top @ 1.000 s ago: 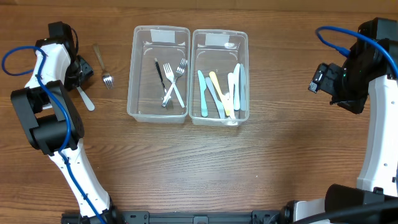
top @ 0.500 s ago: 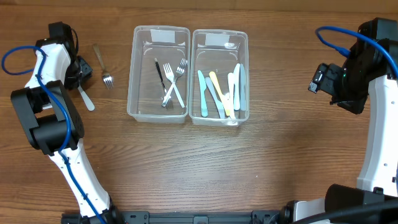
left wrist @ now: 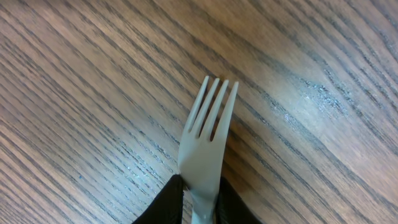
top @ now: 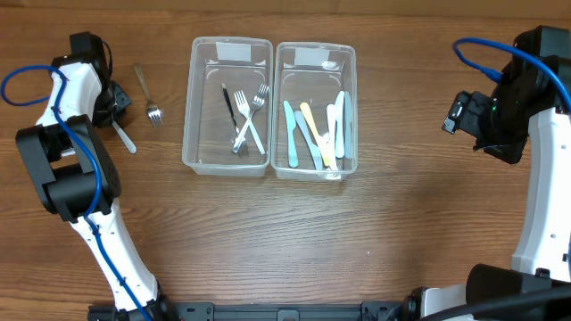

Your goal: Pack container

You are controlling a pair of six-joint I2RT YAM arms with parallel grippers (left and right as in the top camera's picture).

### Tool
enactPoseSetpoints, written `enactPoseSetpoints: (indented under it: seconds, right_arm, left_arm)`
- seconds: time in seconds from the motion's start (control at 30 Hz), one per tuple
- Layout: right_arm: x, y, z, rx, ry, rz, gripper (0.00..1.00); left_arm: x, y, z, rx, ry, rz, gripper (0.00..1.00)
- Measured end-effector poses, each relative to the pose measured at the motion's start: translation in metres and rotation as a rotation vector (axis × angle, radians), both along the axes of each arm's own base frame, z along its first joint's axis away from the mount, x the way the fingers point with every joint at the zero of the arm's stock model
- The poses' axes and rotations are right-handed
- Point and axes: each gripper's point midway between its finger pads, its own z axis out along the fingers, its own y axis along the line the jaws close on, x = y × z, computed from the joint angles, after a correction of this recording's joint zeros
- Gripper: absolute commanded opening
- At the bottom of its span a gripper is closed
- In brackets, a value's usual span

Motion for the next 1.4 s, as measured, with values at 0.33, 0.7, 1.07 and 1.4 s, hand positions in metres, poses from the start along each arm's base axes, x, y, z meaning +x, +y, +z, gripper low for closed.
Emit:
enactPoseSetpoints:
  seconds: [0.33,0.7,1.07,1.4]
  right_arm:
    - [-0.001,0.001,0.000,0.003,0.003,0.000,0.85]
    - [0.000,0.000,0.000,0.002,0.001,0.000,0.85]
    - [0.008,-0.001,0.002,-0.003,-0.032,0.000,0.85]
    - [0.009,-0.001,0.002,-0.004,-0.038,0.000,0.85]
  left_arm:
    - [0.000,0.002,0.000,0.010,0.003,-0.001,0.04]
    - [-0.015,-0.003,0.004,-0.009,0.070,-0.010,0.04]
    - [0.021,-0.063,0.140,0.004,-0.090,-0.145,0.04]
    - [0.019,-0.263,0.237,-0.043,-0.314,-0.556,0.04]
